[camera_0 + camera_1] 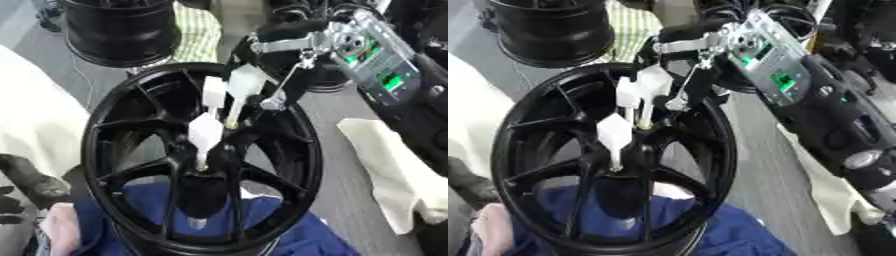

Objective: Pull the pin out of the wheel hub.

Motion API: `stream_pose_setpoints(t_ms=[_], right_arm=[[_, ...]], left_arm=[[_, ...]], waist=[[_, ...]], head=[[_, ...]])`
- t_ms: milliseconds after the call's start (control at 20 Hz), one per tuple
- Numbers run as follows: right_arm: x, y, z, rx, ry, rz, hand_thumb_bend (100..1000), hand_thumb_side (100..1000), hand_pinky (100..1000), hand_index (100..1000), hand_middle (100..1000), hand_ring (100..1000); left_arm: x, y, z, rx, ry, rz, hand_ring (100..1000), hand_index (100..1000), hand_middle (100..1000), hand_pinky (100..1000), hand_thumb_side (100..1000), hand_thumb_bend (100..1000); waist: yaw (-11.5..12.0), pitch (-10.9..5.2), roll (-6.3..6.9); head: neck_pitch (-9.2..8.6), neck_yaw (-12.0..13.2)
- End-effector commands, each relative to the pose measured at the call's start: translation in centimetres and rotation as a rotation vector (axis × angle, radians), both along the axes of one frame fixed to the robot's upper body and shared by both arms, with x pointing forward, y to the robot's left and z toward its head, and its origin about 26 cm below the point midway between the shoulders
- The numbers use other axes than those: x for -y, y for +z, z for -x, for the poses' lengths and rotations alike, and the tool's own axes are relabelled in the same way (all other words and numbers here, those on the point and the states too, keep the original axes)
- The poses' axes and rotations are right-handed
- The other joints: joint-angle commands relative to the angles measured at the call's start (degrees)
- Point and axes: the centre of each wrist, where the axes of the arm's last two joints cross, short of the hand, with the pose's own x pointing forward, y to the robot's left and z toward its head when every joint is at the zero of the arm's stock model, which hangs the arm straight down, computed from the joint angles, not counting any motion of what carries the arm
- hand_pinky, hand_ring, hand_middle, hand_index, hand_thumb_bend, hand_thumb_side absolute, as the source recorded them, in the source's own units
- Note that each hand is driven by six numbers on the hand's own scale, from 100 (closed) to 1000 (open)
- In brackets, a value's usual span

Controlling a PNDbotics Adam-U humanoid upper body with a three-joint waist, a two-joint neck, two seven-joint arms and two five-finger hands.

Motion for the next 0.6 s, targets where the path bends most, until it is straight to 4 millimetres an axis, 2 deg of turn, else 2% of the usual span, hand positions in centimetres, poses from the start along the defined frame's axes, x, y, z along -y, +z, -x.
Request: stream_pose_setpoints(t_ms=[50, 200, 350, 500, 600], right_arm=[[2.6, 3.4, 1.7, 0.098, -0.053, -0.036, 100, 100, 719, 476, 367, 731], [5.9, 4.3, 3.5, 0.157, -0.137, -0.078, 100, 100, 718, 476, 366, 727], [9.8, 3.7, 5.6, 0.207, -0.252, -0.14, 100, 100, 703, 472, 361, 713], [13.5, 1.2, 7.4, 0.232, -0.392, -0.239, 100, 100, 664, 460, 350, 678], [15.6, -1.7, 8.2, 0.233, -0.499, -0.322, 100, 100, 632, 452, 343, 647]], left_arm=[[-1.0, 0.7, 0.1, 0.013, 0.019, -0.031, 628, 752, 559, 615, 589, 100], [-1.3, 0.6, 0.4, 0.01, 0.037, -0.033, 628, 752, 559, 615, 590, 100], [-1.5, 0.7, 0.5, 0.012, 0.052, -0.03, 628, 752, 559, 615, 590, 100], [-1.7, 0.9, 0.7, 0.017, 0.069, -0.025, 628, 752, 559, 615, 589, 100], [-1.8, 0.9, 0.8, 0.018, 0.079, -0.022, 628, 752, 559, 615, 589, 100]], waist=[[-0.62, -1.44, 0.19], [-1.64, -1.7, -0.05], [-2.59, -1.66, 0.02], [-3.81, -1.55, 0.29], [-4.49, -1.55, 0.43]], head=[[-0.1, 0.9], [0.0, 2.01], [-0.25, 2.93], [-0.47, 3.78], [-0.39, 4.23]])
